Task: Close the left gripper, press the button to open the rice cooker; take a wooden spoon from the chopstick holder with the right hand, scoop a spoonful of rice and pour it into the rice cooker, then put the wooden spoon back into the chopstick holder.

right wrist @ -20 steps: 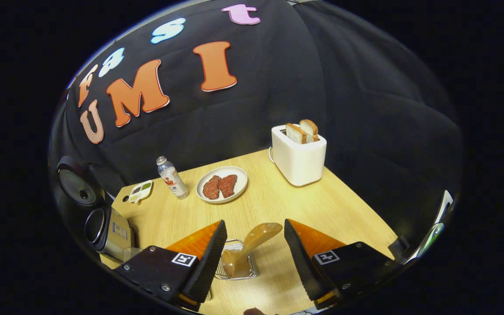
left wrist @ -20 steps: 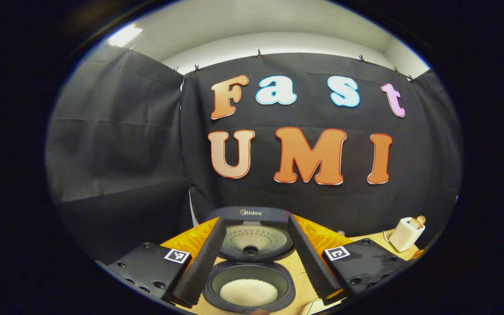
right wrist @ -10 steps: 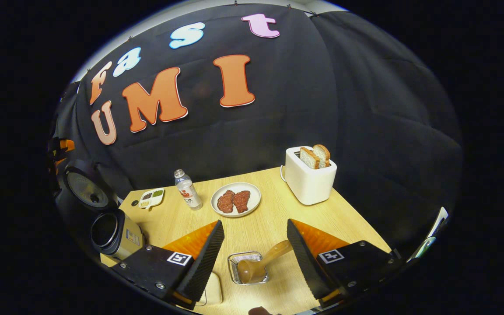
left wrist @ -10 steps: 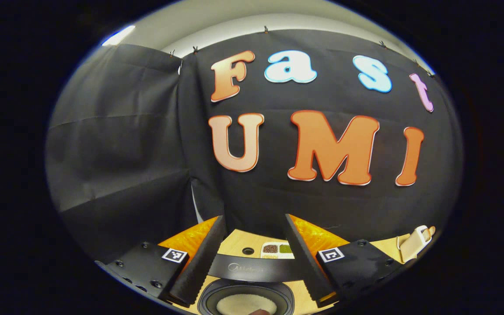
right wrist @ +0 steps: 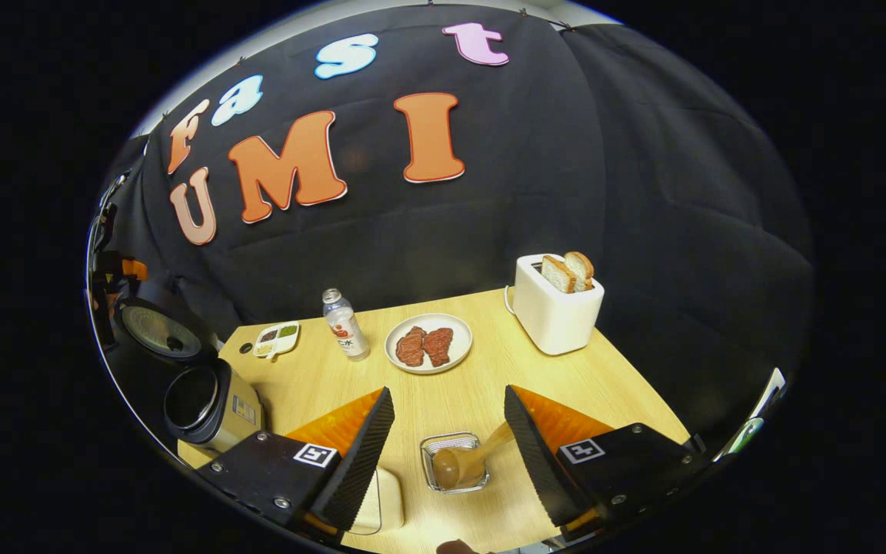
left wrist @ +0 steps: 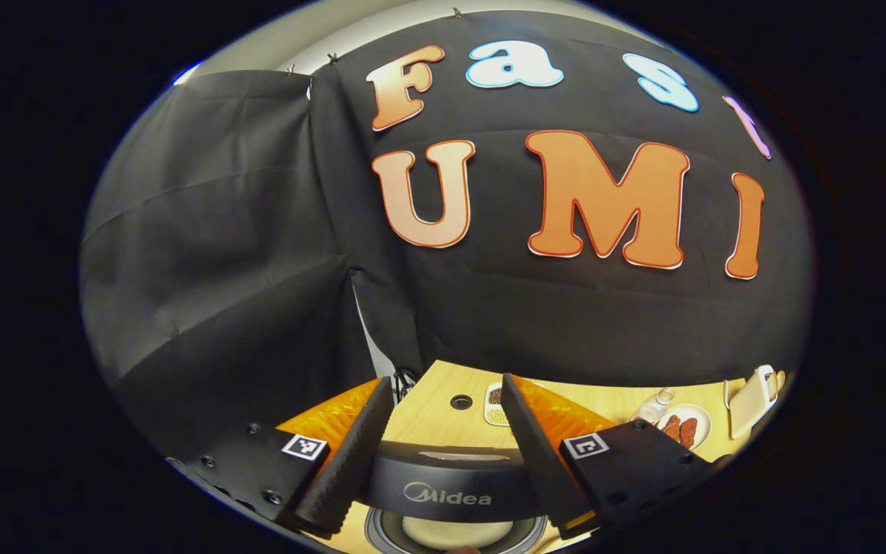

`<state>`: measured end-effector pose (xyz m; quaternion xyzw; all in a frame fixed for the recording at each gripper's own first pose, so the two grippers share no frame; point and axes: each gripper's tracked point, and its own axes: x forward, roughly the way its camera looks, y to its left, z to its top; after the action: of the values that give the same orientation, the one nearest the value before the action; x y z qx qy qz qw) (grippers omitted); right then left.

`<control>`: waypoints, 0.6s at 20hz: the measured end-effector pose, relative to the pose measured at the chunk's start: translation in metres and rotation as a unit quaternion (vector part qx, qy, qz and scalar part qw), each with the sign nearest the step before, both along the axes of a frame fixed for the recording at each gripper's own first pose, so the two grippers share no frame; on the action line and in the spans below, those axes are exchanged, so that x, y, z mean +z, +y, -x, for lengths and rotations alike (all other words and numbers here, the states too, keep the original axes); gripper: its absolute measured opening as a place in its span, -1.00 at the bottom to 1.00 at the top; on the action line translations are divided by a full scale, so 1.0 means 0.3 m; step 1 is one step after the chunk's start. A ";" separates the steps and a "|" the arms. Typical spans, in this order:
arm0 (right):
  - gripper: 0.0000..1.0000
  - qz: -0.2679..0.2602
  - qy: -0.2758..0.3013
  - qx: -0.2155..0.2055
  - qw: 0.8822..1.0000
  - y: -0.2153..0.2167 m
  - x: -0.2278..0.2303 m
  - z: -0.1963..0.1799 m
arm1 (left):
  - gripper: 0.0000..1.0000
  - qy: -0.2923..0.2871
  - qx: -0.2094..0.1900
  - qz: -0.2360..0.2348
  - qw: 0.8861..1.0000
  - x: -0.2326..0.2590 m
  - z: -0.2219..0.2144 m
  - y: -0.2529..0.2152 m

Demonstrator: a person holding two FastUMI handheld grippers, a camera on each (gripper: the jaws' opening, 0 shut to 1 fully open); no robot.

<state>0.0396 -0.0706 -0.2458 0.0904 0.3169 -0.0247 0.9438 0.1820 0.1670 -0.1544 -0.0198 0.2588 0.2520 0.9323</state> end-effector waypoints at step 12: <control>0.80 -0.014 -0.001 0.055 0.998 0.153 0.001 0.005 | 0.96 0.133 -0.017 0.063 0.989 -0.301 0.320 -0.181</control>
<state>0.0380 -0.0248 -0.2454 0.0862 0.3210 0.0314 0.9426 0.0860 0.1126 -0.2448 -0.0406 0.3964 0.2193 0.8906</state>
